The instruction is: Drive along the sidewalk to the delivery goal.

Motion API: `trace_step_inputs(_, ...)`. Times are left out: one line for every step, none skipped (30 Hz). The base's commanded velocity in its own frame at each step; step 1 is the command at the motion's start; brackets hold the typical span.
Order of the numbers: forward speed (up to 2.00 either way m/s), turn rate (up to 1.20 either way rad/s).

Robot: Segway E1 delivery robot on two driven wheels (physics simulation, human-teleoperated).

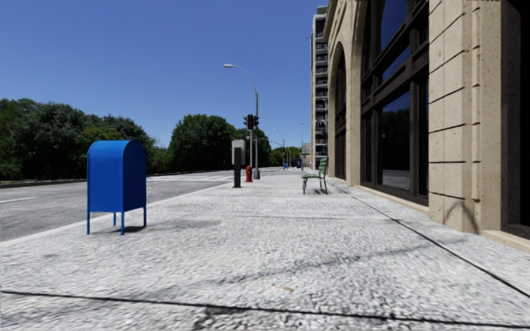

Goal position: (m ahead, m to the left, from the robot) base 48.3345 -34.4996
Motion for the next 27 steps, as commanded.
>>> trace_step_inputs(2.00,0.00)
trace_step_inputs(2.00,0.00)
trace_step_inputs(2.00,0.00)
trace_step_inputs(2.00,0.00)
trace_step_inputs(2.00,0.00)
trace_step_inputs(2.00,0.00)
trace_step_inputs(2.00,0.00)
trace_step_inputs(2.00,0.00)
trace_step_inputs(2.00,0.00)
trace_step_inputs(2.00,0.00)
trace_step_inputs(2.00,0.00)
trace_step_inputs(2.00,0.00)
trace_step_inputs(2.00,0.00)
trace_step_inputs(2.00,0.00)
trace_step_inputs(2.00,0.00)
trace_step_inputs(2.00,0.00)
trace_step_inputs(2.00,0.00)
trace_step_inputs(2.00,0.00)
trace_step_inputs(2.00,0.00)
trace_step_inputs(2.00,0.00)
trace_step_inputs(2.00,0.00)
trace_step_inputs(2.00,0.00)
trace_step_inputs(2.00,0.00)
trace_step_inputs(2.00,0.00)
trace_step_inputs(2.00,0.00)
trace_step_inputs(2.00,0.00)
trace_step_inputs(2.00,0.00)
